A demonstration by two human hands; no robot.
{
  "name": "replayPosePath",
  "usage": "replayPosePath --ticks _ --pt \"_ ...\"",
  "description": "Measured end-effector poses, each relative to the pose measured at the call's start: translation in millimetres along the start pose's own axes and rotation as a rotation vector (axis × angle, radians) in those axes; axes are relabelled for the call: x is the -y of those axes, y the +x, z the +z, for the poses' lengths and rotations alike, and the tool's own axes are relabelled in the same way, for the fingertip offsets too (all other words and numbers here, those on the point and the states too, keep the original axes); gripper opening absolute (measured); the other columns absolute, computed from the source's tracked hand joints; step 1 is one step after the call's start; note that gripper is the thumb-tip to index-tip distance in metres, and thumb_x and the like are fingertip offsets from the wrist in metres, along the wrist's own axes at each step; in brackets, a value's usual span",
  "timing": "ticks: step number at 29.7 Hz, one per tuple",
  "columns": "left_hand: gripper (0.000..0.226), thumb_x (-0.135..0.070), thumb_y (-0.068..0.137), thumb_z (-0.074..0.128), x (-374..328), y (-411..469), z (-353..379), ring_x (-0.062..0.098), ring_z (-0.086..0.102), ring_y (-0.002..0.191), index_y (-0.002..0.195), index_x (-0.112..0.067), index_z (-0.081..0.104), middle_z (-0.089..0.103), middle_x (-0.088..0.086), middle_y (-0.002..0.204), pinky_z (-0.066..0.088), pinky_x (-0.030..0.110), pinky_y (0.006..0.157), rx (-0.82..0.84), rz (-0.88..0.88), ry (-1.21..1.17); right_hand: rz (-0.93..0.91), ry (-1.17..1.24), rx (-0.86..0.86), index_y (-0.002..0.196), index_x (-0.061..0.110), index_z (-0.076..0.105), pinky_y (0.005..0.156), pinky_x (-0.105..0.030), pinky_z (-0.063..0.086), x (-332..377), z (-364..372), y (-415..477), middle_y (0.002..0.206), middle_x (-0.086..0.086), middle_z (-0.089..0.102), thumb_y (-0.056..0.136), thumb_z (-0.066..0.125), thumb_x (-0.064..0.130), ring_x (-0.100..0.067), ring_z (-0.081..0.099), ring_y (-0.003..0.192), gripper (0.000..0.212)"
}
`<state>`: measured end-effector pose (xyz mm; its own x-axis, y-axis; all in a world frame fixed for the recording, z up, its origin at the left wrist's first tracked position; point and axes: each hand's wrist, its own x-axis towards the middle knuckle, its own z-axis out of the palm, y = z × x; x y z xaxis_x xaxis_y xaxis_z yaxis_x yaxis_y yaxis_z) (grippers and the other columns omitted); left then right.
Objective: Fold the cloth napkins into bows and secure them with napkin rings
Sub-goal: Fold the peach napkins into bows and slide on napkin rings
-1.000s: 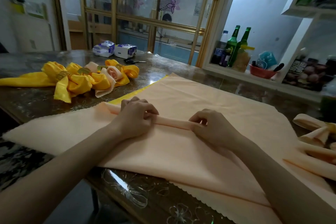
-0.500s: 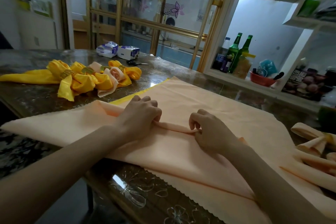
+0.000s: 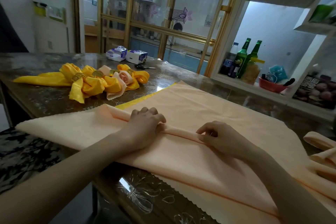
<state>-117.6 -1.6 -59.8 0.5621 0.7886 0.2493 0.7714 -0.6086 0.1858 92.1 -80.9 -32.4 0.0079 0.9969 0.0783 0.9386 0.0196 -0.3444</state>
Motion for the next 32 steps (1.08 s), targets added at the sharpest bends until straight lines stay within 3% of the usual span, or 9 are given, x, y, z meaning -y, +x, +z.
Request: replayPosePath --ticks 6,10,13,16,22,24,26,29,32 --pt "0.024 -0.023 0.096 0.048 7 4 -20 0.016 0.047 0.113 0.116 -0.028 0.06 0.054 -0.004 0.117 0.035 0.032 0.091 0.055 0.053 -0.013 -0.022 0.017 0.053 0.095 0.022 0.067 0.068 -0.008 0.042 0 -10 0 0.097 0.006 0.058 0.085 0.063 0.017 -0.005 0.052 0.081 0.012" --pt "0.022 -0.021 0.094 0.051 -1 9 -24 0.015 0.048 0.111 0.112 -0.026 0.062 0.055 -0.004 0.116 0.034 0.031 0.092 -0.022 0.094 0.037 -0.019 -0.023 -0.067 0.087 0.02 0.062 0.069 -0.017 0.044 0 -3 2 0.084 0.007 0.059 0.082 0.061 0.011 -0.009 0.052 0.075 0.011" --pt "0.025 -0.015 0.095 0.044 -6 9 -15 0.016 0.043 0.115 0.111 -0.025 0.06 0.053 -0.003 0.118 0.028 0.029 0.092 -0.142 0.136 0.092 -0.05 -0.066 -0.16 0.076 0.024 0.054 0.062 -0.012 0.038 -1 0 2 0.081 0.01 0.052 0.077 0.058 0.004 -0.006 0.045 0.071 0.02" --pt "0.028 -0.012 0.094 0.041 -6 4 -8 0.017 0.041 0.114 0.11 -0.024 0.061 0.051 -0.002 0.118 0.026 0.027 0.089 -0.164 0.192 0.103 -0.094 -0.17 -0.115 0.069 0.033 0.04 0.062 -0.013 0.035 2 3 1 0.083 0.011 0.045 0.074 0.055 0.002 -0.007 0.04 0.073 0.035" --pt "0.018 -0.026 0.089 0.054 -6 -1 -15 0.014 0.051 0.096 0.1 -0.02 0.067 0.056 -0.006 0.1 0.039 0.024 0.079 -0.064 0.04 -0.142 0.038 -0.104 0.109 0.087 0.022 0.053 0.075 -0.025 0.04 12 -2 1 0.09 0.008 0.046 0.087 0.05 0.018 -0.01 0.046 0.08 0.006" --pt "0.022 -0.035 0.092 0.052 -10 2 -14 0.014 0.048 0.089 0.095 -0.018 0.065 0.054 -0.005 0.095 0.038 0.026 0.078 -0.065 -0.009 -0.124 0.051 -0.093 0.022 0.081 0.016 0.056 0.074 -0.029 0.038 11 1 2 0.085 0.004 0.051 0.095 0.044 0.025 -0.016 0.048 0.08 0.02" --pt "0.025 -0.041 0.093 0.05 -13 7 -10 0.016 0.046 0.097 0.097 -0.019 0.062 0.054 -0.003 0.1 0.034 0.028 0.081 -0.081 -0.043 -0.047 0.072 -0.235 -0.089 0.071 0.017 0.049 0.072 -0.031 0.037 11 8 2 0.081 0.002 0.05 0.099 0.039 0.035 -0.018 0.047 0.078 0.034" --pt "0.032 -0.04 0.098 0.037 -16 13 4 0.018 0.037 0.126 0.123 -0.025 0.05 0.048 -0.001 0.131 0.025 0.033 0.103 -0.051 -0.042 0.037 0.052 -0.397 -0.207 0.096 0.022 0.053 0.087 -0.03 0.035 8 19 2 0.106 0.001 0.05 0.099 0.036 0.04 -0.017 0.047 0.099 0.025" --pt "0.044 -0.035 0.102 0.02 -14 14 13 0.013 0.011 0.144 0.145 -0.028 0.026 0.02 -0.002 0.156 0.002 0.035 0.116 0.078 -0.03 0.02 -0.004 -0.349 -0.131 0.134 0.025 0.041 0.103 -0.027 0.024 4 24 3 0.139 0.002 0.04 0.102 0.026 0.034 -0.017 0.035 0.127 0.037"
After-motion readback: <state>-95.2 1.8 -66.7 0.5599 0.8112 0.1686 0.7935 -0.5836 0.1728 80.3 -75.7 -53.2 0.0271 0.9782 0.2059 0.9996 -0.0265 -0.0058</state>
